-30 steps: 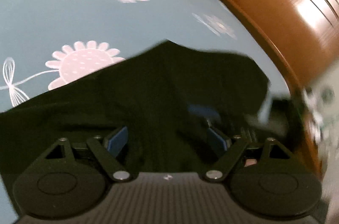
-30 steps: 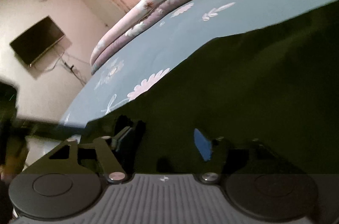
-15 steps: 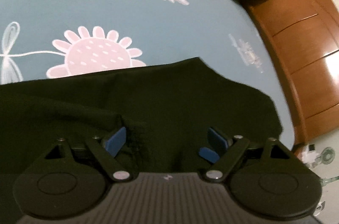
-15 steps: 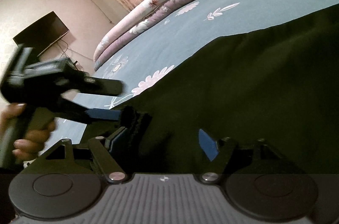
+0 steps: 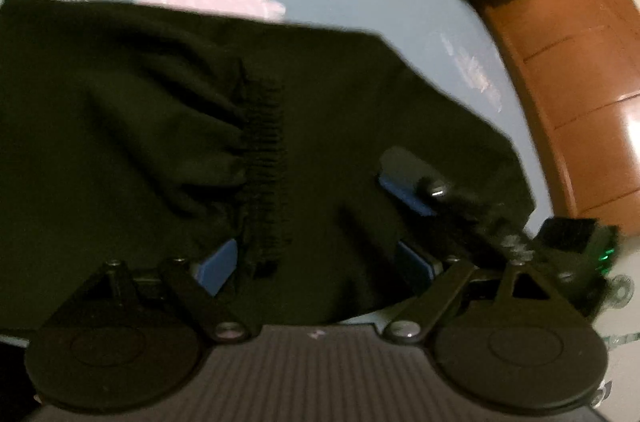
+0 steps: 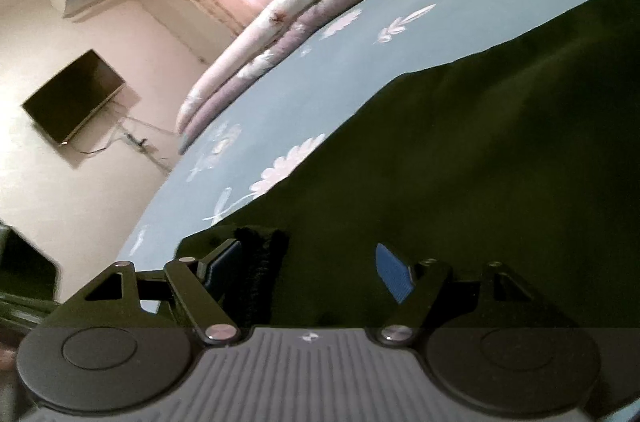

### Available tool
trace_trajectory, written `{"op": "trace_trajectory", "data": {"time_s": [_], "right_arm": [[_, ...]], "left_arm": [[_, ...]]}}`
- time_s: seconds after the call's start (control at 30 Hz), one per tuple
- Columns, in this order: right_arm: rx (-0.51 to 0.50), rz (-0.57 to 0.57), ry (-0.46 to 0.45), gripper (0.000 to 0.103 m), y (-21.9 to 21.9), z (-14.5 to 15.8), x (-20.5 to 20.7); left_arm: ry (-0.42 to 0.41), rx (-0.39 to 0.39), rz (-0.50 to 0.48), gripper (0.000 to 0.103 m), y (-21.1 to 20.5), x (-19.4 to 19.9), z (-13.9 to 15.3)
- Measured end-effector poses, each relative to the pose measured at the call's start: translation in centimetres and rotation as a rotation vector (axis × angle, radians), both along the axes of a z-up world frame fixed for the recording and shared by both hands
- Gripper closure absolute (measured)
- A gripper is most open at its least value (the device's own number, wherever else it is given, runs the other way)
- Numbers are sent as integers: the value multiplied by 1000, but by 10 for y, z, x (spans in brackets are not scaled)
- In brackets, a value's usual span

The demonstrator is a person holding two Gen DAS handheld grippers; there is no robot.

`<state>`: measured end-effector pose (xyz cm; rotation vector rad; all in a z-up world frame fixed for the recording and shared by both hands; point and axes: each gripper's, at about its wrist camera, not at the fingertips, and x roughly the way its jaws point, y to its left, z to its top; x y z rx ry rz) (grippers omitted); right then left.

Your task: Fold clothes

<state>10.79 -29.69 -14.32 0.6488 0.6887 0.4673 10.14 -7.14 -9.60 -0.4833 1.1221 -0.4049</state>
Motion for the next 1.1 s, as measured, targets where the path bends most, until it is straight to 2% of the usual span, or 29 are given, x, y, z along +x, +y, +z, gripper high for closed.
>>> {"op": "trace_trajectory", "data": {"time_s": [0.1,0.2,0.27,0.37,0.47,0.67,0.77,0.9,1.1], "right_arm": [[23,-18,8,25,-1,5,2],[107,-25,36,25,-5,10,7],[155,-17,56,24,-4,14,11],[151,10,76,24,7,23,15],[136,45,96,22,24,28,20],[154,83,155,22,48,22,31],[134,98,187,21,57,17,36],[129,111,233,21,63,5,42],[90,148,267,21,78,-2,51]], "left_arm": [[-74,21,-4,13,-7,-9,17],[-106,79,-52,13,-17,-18,21],[-100,116,-80,13,-20,-23,19],[-87,132,-77,13,-10,-27,16],[-96,118,-14,13,15,-27,20],[-134,107,235,9,93,-25,27],[-130,100,302,9,116,-22,24],[-127,57,325,9,128,-16,17],[-120,31,310,9,131,-12,12]]}}
